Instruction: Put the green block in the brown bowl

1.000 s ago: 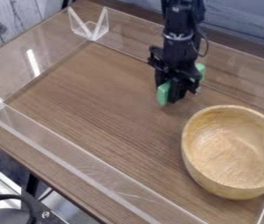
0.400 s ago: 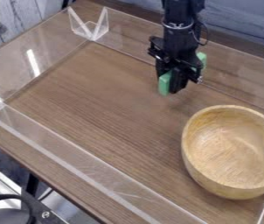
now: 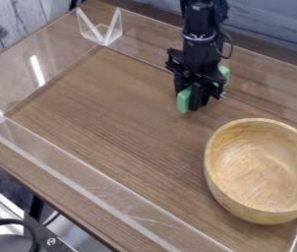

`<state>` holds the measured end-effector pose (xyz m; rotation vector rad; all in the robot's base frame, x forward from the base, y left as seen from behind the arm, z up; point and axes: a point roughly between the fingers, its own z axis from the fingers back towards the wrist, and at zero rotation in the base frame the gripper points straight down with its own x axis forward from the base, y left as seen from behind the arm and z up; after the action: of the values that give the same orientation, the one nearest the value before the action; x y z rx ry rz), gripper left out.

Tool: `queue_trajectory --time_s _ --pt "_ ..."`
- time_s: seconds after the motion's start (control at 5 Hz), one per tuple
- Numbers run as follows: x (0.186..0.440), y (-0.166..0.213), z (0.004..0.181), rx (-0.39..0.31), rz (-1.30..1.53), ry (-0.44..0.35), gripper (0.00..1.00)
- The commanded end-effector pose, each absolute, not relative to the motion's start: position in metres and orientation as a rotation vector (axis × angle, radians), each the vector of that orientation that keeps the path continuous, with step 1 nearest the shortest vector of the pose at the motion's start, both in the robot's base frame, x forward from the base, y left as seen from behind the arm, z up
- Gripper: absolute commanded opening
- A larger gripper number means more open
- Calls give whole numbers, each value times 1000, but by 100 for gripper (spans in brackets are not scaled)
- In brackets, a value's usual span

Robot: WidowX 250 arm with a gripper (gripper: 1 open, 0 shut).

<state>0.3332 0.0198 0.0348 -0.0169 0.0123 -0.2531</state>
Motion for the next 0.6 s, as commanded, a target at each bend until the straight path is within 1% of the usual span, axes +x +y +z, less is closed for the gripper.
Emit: queue_trajectory --time_s 0.0,0.4 --pt "346 24 65 -3 -239 -82 0" --pt "344 25 75 -8 -236 -102 0"
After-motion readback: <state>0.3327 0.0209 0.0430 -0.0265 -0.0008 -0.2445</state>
